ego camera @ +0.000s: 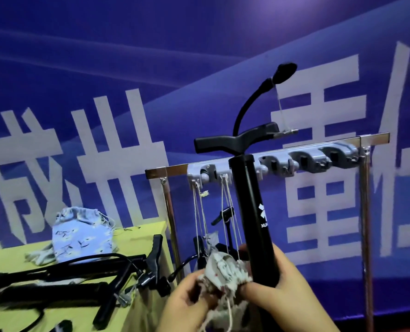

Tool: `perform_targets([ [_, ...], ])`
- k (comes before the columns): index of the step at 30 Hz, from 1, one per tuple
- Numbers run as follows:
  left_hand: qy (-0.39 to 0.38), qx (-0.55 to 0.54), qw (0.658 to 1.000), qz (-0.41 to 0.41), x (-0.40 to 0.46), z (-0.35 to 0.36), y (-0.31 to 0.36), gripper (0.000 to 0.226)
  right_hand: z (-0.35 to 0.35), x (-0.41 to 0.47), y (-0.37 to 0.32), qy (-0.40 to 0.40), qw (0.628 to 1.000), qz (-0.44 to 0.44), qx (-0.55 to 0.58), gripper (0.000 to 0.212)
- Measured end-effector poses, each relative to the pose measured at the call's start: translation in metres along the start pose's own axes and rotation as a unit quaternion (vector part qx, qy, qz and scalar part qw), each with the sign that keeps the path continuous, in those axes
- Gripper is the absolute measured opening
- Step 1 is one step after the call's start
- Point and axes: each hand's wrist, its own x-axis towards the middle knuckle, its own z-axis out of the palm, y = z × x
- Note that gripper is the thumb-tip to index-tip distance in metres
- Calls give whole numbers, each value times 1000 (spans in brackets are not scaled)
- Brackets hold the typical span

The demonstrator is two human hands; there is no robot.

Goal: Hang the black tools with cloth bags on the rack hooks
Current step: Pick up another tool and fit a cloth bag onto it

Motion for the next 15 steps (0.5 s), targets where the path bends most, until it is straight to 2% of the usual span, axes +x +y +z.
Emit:
perform_targets([
  [3, 15, 12, 1000, -13, 5, -9, -14, 31, -2, 5, 5, 20, 1000, 8, -9, 45],
  [6, -7, 45, 998, -45, 2, -9, -18, 28, -1, 7, 10, 34, 999, 15, -17, 43],
  [9, -21, 90, 994, -65, -3, -17, -25, 24, -3, 12, 16, 84, 996, 7, -42, 36],
  [12, 61, 73, 990, -101, -8, -26, -35, 14, -6, 16, 18, 159, 985, -3, -64, 29],
  [15, 127, 24, 985, -111, -8, -22, -42, 23, -9, 20, 23, 211, 975, 11, -67, 28],
])
